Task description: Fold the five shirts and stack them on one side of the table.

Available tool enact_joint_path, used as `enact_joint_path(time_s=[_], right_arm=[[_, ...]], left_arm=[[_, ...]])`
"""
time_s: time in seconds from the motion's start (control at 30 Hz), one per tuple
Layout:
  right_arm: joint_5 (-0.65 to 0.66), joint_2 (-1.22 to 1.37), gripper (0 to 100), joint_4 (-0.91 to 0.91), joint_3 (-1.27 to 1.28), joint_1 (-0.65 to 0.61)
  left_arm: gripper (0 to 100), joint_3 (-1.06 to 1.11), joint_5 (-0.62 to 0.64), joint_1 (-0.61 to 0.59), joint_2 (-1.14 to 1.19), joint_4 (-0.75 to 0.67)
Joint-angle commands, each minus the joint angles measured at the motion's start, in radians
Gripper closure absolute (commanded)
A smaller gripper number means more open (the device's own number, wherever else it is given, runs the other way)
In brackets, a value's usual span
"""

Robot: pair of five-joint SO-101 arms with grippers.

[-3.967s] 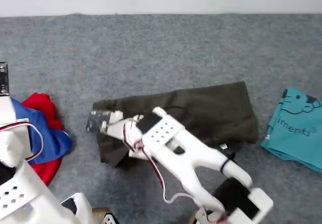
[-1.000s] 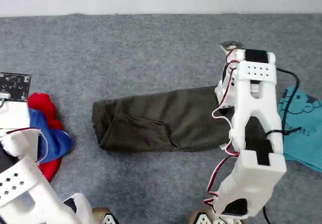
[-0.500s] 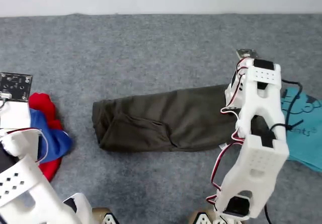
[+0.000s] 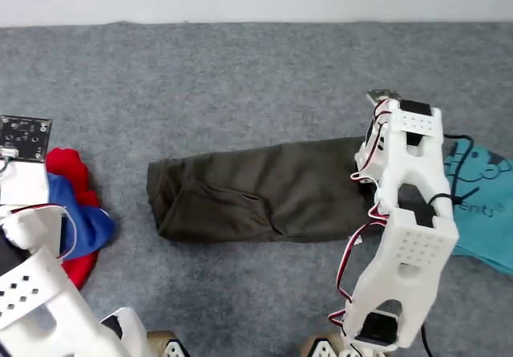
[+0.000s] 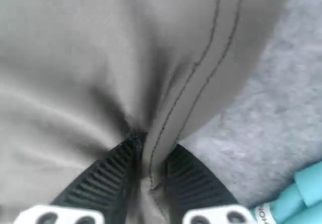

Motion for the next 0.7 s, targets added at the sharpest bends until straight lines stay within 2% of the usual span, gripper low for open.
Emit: enact_joint_path(time_s=[0.0, 0.1, 0.27, 0.67], right_arm=[[0.061, -0.113, 98.9, 0.081, -0.081, 0.028], [0.123, -0.170, 98.9, 0.162, -0.138, 0.012], [0.183, -0.262, 98.8, 0.311, -0.195, -0.134], [0.101, -0.437, 98.8, 0.348, -0.198, -0.587]], left_arm=[[98, -0.004, -0.008, -0.002, -0.014, 0.003], [98, -0.004, -0.008, -0.002, -0.015, 0.003], [98, -0.004, -0.008, -0.002, -0.018, 0.003], [98, -0.008, -0.005, -0.002, -0.020, -0.005]])
